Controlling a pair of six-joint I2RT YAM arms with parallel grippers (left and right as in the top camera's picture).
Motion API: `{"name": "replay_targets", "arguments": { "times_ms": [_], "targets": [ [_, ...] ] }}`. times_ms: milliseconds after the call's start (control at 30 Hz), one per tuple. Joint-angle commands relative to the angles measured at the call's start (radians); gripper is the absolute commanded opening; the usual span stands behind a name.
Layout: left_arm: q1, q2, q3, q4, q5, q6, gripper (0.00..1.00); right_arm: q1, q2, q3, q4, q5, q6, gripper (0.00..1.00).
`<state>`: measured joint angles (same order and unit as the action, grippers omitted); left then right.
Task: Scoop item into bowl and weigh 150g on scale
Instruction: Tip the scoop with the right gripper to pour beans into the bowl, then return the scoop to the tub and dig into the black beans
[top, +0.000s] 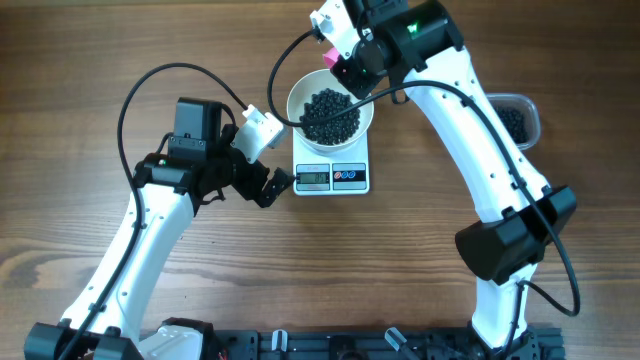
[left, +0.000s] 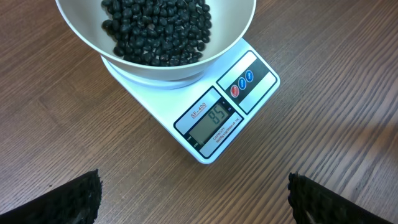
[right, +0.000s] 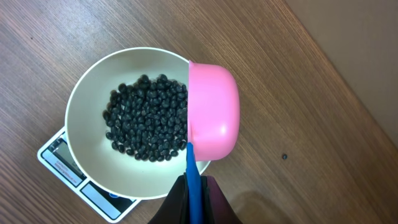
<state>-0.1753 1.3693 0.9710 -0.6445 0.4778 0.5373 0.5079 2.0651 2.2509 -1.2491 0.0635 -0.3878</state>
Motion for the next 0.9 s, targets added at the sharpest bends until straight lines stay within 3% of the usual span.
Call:
{"name": "replay_targets", "arguments": {
  "times_ms": [0,133,367,667,867],
  "targets": [
    [0.003,0.002,-0.004,0.000,0.019,0.005,1.00,-0.005,-0.033,0.023,0.003,-0.021,-0.001,0.04],
    [0.003,0.002,-0.004,0.000,0.019,0.005,1.00,-0.046,-0.033,0.023,0.003,-0.080,0.027,0.04],
    [0.003,0.002,-0.004,0.001,0.019,0.005,1.00,-0.260,-0.069,0.023,-0.041,-0.206,0.140,0.04],
    [0.003,0.002,-0.004,0.000,0.019,0.005,1.00,-0.518,-0.060,0.014,-0.293,-0.164,0.208,0.04],
    [0.003,0.002,-0.004,0.000,0.019,0.005,1.00,-0.616,-0.052,-0.069,-0.326,-0.060,0.224,0.04]
  ]
}}
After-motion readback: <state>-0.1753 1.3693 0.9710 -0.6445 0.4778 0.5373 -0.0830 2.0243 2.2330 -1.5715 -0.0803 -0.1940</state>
